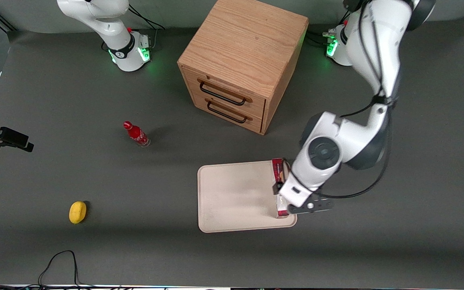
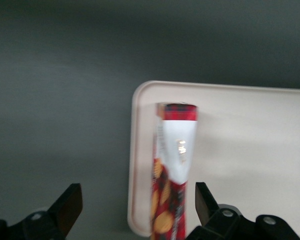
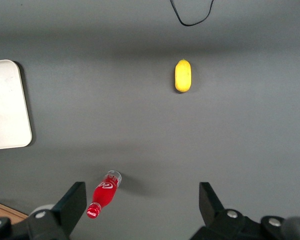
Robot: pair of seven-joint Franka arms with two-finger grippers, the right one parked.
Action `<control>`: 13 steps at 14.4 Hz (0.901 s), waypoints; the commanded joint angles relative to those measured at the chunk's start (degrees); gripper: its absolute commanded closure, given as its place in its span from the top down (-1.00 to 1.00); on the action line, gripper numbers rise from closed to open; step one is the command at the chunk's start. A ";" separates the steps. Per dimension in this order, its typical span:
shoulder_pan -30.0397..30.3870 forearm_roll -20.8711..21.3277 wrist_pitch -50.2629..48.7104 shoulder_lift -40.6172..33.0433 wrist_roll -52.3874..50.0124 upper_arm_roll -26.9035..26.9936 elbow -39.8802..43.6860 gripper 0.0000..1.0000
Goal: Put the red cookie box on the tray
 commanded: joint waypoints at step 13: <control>19.14 -1.77 -24.95 -48.65 28.30 -0.87 -33.22 1.00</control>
